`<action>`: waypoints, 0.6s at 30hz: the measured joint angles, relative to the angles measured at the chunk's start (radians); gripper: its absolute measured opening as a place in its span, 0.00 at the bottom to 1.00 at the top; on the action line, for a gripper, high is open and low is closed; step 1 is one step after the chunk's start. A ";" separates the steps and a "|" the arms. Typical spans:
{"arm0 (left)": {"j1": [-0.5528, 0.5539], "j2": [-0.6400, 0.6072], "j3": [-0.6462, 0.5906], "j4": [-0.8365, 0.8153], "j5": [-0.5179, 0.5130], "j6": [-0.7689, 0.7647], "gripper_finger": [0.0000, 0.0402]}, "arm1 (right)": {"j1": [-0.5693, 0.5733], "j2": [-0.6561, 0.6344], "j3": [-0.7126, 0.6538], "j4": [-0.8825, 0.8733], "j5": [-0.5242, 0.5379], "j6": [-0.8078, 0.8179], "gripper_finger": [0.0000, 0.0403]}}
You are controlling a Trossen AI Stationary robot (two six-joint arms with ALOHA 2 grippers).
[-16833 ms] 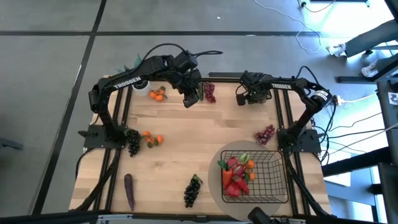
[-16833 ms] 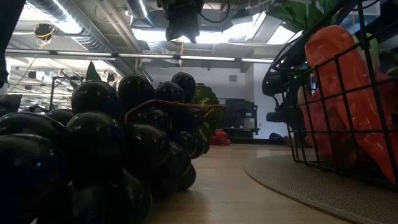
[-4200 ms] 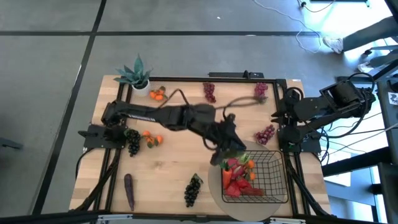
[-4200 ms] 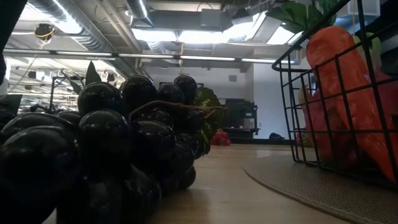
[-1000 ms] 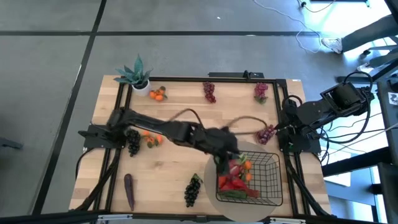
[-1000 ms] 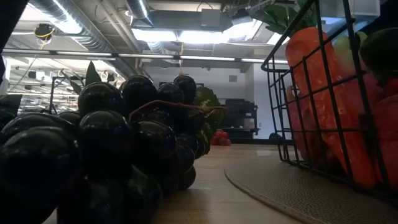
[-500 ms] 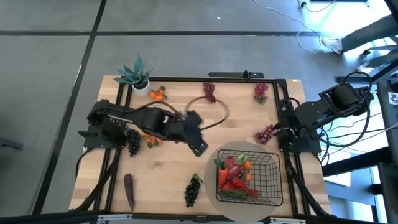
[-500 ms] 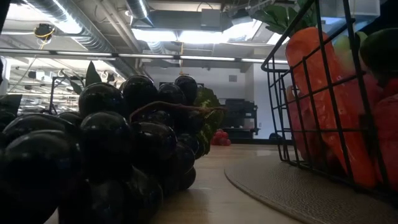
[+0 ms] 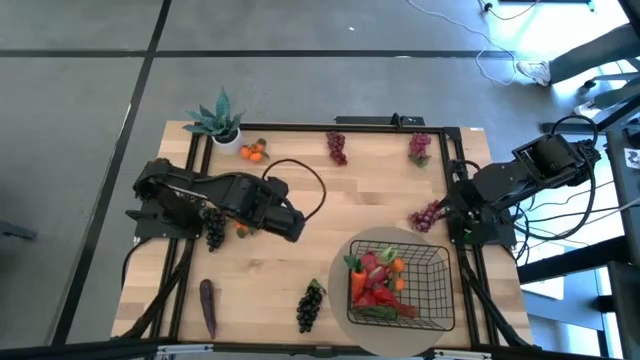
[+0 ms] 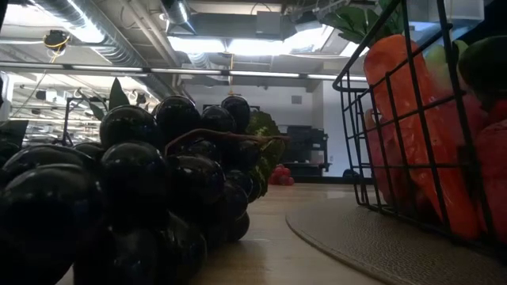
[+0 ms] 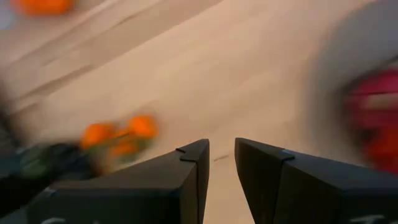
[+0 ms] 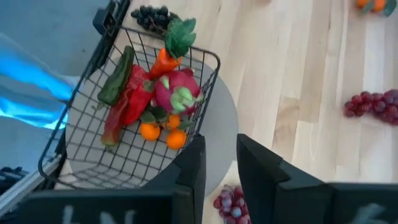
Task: Build produce basket
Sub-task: Put the eggplant into the black wire basket
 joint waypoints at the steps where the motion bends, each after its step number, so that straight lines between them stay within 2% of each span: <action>1: 0.009 -0.005 -0.032 -0.003 0.021 0.000 0.17 | 0.000 0.000 0.000 0.011 0.000 -0.001 0.19; 6: 0.056 -0.049 -0.184 0.000 0.107 0.027 0.17 | 0.000 0.000 0.000 0.034 0.000 0.001 0.19; 14: 0.163 -0.159 -0.421 0.020 0.278 0.156 0.17 | -0.005 0.000 0.000 0.125 0.008 -0.025 0.19; 18: 0.204 -0.181 -0.522 0.015 0.431 0.230 0.17 | -0.004 0.000 0.000 0.159 0.041 -0.020 0.19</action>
